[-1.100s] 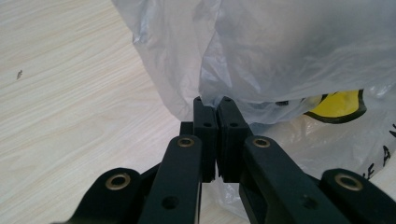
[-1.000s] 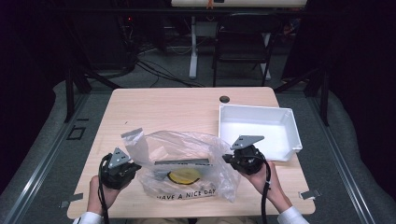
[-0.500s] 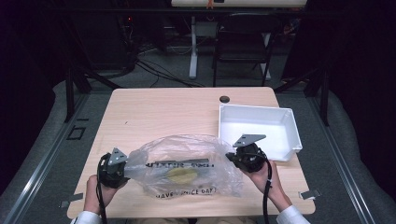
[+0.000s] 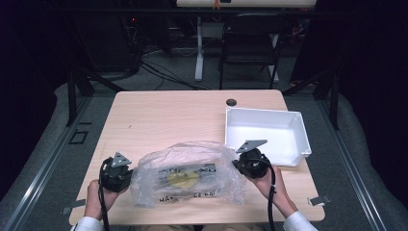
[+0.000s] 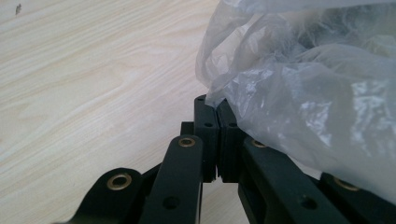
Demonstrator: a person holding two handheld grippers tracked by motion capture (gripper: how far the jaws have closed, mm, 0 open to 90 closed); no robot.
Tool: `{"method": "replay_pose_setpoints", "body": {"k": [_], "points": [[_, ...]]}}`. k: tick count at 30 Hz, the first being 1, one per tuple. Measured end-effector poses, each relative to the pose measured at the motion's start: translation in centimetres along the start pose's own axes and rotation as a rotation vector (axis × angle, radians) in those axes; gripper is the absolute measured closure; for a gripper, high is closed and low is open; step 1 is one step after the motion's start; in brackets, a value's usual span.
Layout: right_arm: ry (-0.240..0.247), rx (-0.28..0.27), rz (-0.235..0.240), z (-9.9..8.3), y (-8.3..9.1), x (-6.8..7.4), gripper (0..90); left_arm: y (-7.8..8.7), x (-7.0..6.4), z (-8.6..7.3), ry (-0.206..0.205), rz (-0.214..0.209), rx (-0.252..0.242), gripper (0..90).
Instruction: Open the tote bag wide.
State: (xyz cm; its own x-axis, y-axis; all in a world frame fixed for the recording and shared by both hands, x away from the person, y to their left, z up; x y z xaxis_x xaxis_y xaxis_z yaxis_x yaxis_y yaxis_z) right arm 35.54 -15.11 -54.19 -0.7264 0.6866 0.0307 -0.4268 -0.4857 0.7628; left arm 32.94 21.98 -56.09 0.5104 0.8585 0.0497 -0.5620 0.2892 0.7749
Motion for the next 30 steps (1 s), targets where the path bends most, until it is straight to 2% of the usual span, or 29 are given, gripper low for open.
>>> {"method": "replay_pose_setpoints", "body": {"k": [10, 17, 18, 20, 23, 24, 28, 30], "points": [[-0.003, 0.038, -0.004, -0.4, -1.0, 0.0, 90.0, -1.0, 0.8, -0.8, 0.024, -0.005, 0.063, 88.7], [0.002, 0.073, -0.009, -0.8, -1.6, 0.1, 89.7, -1.7, 1.0, -1.4, 0.014, -0.023, 0.148, 87.2], [0.000, 0.075, -0.010, -0.9, -1.7, 0.1, 89.6, -1.6, 1.1, -1.4, 0.014, -0.021, 0.154, 83.5], [0.009, 0.077, -0.008, -0.9, -1.7, 0.3, 89.5, -1.2, 1.2, -1.3, 0.016, -0.043, 0.162, 70.7], [0.014, 0.067, -0.007, -0.7, -1.5, 0.5, 89.2, -0.1, 1.5, -0.9, 0.030, -0.035, 0.146, 46.9], [0.016, 0.063, -0.004, -0.7, -1.5, 0.5, 89.2, 0.3, 1.6, -0.8, 0.042, -0.039, 0.130, 42.1], [0.020, 0.051, -0.011, -0.5, -1.3, 0.6, 89.2, 1.8, 2.2, -0.4, 0.068, -0.038, 0.089, 29.6], [0.019, 0.050, -0.010, -0.5, -1.2, 0.6, 89.1, 2.6, 2.5, -0.3, 0.075, -0.037, 0.079, 28.7]]}}
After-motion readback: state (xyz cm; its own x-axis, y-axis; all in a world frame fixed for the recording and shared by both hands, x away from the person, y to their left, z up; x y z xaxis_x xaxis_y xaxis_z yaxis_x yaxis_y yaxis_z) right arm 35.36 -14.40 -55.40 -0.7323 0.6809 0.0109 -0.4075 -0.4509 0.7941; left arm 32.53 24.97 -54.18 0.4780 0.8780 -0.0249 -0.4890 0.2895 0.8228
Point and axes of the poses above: each handheld gripper's, and its own axes: y roughly backward along the jaws, z roughly out of its top, x roughly to its left, the point moved 6 cm from there along -y, roughly forward along the jaws, and after that the axes turned 3 degrees about z, right-handed, at the moved point
